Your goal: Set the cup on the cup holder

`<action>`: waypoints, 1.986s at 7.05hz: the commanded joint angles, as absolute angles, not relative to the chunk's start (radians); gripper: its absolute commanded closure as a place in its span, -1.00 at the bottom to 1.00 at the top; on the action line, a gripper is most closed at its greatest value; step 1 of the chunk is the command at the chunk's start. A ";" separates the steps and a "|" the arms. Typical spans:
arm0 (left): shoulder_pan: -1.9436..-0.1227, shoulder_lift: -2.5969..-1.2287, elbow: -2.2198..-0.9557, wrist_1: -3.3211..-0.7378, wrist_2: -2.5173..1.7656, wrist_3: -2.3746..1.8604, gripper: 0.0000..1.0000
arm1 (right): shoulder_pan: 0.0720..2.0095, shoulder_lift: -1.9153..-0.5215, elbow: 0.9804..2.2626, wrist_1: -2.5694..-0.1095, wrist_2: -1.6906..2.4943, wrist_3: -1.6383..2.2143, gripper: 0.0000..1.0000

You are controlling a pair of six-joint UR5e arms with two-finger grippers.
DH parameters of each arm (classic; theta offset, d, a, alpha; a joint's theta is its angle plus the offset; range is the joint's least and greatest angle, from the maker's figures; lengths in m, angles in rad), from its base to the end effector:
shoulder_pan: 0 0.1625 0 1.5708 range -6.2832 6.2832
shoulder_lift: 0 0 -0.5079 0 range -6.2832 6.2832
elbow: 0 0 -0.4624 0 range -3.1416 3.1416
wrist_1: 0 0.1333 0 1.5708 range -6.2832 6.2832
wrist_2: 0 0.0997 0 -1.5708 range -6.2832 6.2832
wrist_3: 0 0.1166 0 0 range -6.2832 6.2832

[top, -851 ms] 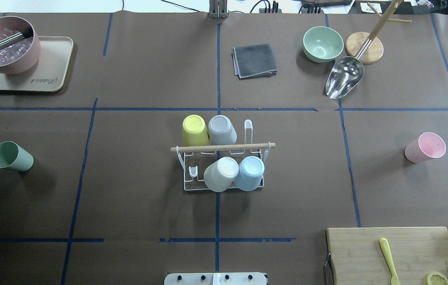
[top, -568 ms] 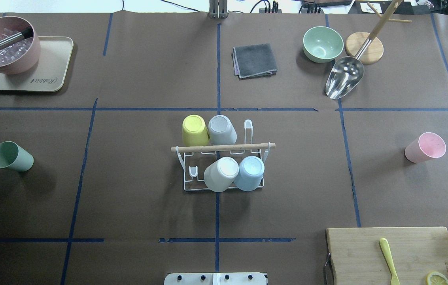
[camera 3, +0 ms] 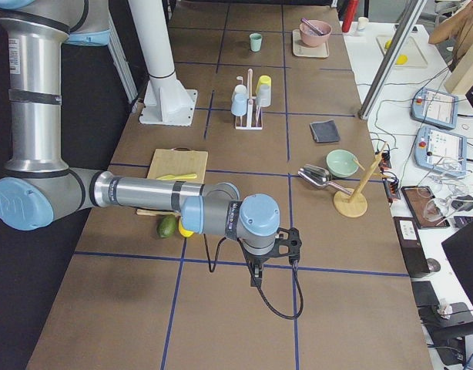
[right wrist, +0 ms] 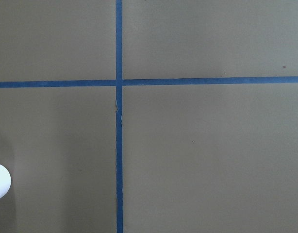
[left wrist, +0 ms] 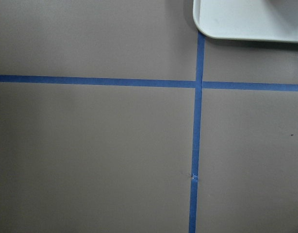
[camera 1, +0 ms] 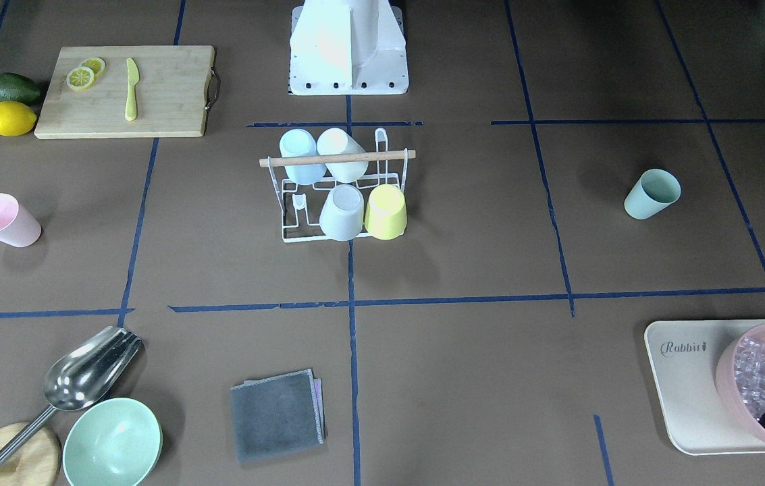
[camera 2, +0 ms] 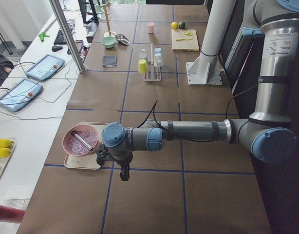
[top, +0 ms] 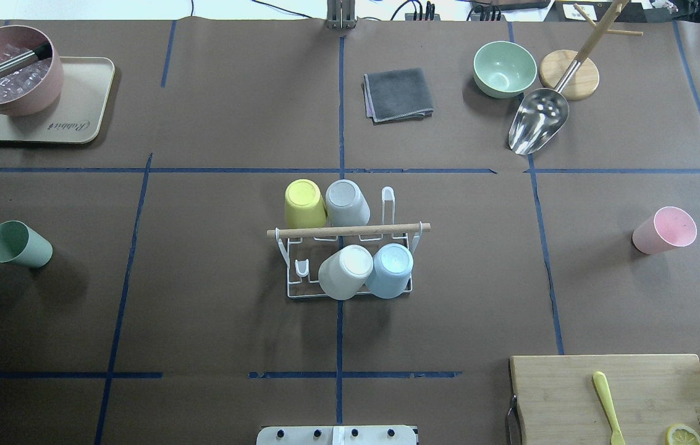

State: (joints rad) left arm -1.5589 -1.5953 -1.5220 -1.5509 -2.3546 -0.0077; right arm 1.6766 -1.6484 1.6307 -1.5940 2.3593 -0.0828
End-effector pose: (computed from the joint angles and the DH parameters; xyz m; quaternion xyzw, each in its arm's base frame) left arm -0.0442 -0.5712 0.7684 -0.0242 0.3816 -0.0065 0.9240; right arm 0.1051 -0.5110 0.7633 0.0174 -0.3841 0.0185 0.9229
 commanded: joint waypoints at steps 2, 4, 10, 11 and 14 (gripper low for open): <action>-1.559 -1.598 -1.523 -1.551 -2.355 -0.008 -1.00 | 1.677 -1.651 1.629 -1.595 2.361 -0.083 -1.00; -1.560 -1.598 -1.528 -1.551 -2.359 -0.008 -1.00 | 1.677 -1.649 1.632 -1.594 2.361 -0.083 -1.00; -1.559 -1.615 -1.622 -1.403 -2.367 -0.003 -1.00 | 1.510 -1.614 1.700 -1.606 2.298 -0.080 -1.00; -1.562 -1.670 -1.676 -1.261 -2.362 0.059 -1.00 | 1.400 -1.547 1.700 -1.644 2.260 -0.072 -1.00; -1.507 -1.860 -1.687 -1.003 -2.355 0.100 -1.00 | 1.180 -1.262 1.738 -2.108 2.116 -0.097 -1.00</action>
State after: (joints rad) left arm -1.5422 -1.7739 -1.6830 -1.1222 -2.3557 0.0917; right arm 1.2669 -1.3762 1.7305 -1.9563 2.1964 -0.0843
